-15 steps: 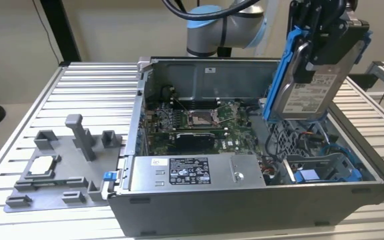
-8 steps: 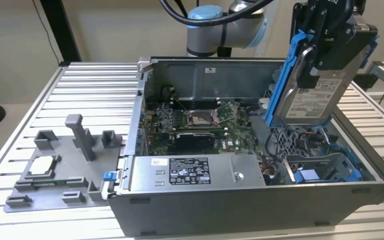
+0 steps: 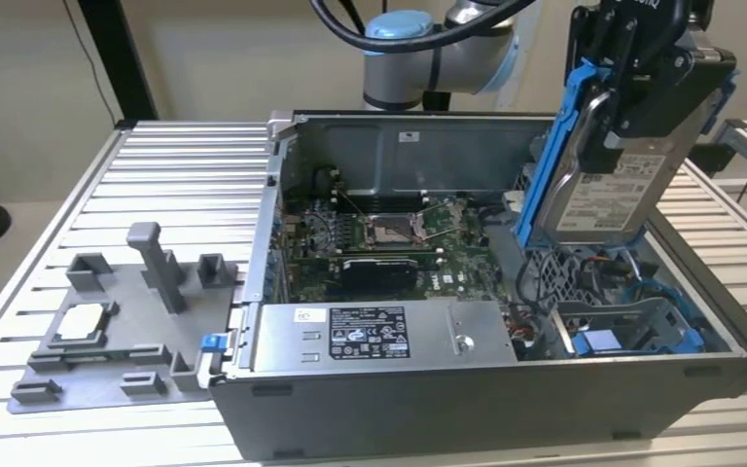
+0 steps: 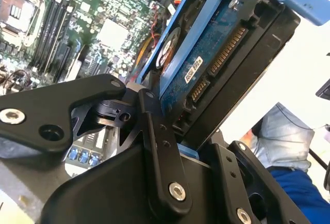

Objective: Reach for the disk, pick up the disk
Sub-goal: 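Pick up the disk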

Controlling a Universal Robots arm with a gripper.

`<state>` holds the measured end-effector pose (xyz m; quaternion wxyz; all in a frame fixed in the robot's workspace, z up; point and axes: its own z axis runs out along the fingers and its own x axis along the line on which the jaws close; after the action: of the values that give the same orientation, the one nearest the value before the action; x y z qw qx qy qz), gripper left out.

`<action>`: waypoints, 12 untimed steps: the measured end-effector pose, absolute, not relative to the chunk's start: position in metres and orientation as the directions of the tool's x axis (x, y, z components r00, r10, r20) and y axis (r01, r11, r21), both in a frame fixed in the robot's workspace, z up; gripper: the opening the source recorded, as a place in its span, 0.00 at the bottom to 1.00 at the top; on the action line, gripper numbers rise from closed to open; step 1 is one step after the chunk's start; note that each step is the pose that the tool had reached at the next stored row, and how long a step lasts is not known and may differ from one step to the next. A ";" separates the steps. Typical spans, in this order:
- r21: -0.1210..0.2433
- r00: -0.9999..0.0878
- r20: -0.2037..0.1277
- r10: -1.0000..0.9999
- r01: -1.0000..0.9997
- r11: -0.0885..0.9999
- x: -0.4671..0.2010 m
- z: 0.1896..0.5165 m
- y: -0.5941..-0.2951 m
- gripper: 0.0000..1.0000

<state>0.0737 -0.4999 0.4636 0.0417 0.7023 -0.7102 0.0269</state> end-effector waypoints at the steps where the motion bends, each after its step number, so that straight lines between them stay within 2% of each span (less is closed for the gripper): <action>1: 0.020 -0.010 0.097 -0.995 -1.000 0.012 0.074 0.464 -0.500 0.00; 12: 0.020 -0.010 0.097 -0.995 -1.000 0.012 0.075 0.464 -0.517 0.00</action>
<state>0.0754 -0.5174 0.4637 0.0417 0.7023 -0.7102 0.0269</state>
